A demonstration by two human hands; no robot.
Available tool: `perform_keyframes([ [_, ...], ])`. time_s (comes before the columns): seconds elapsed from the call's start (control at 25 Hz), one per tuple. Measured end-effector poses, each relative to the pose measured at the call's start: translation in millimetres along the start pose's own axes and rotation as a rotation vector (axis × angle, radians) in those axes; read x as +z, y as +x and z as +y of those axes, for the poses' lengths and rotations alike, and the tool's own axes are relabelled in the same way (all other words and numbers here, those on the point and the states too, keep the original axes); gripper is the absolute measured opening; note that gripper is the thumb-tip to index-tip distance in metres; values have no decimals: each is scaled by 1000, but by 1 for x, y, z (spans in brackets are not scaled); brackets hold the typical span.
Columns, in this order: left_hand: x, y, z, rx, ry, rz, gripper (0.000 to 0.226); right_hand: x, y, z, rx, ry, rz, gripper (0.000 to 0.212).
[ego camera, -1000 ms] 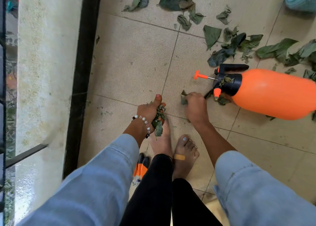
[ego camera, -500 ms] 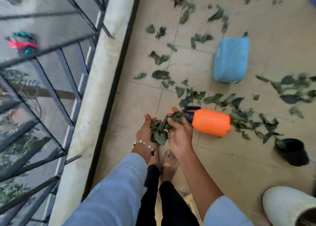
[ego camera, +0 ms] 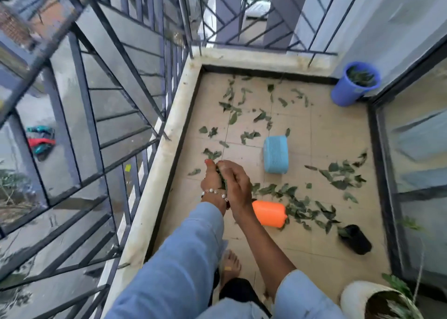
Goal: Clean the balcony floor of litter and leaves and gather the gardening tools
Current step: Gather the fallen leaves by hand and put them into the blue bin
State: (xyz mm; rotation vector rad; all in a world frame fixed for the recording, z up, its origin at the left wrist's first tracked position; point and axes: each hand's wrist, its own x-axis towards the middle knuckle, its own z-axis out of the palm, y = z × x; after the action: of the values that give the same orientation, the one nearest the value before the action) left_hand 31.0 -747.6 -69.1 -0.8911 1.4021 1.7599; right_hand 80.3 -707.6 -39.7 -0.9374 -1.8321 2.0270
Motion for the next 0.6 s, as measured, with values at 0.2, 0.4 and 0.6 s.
perform_keyframes([
  [0.2, 31, -31, 34, 52, -21, -111, 63, -6, 15, -37, -50, -20, 72, 10],
  [0.4, 58, 0, 81, 13, -125, -115, 58, 13, 77, -53, -4, -54, 150, 12],
  [0.6, 97, 64, 157, -22, -28, -208, 28, 46, 178, -69, 35, -58, 210, 29],
])
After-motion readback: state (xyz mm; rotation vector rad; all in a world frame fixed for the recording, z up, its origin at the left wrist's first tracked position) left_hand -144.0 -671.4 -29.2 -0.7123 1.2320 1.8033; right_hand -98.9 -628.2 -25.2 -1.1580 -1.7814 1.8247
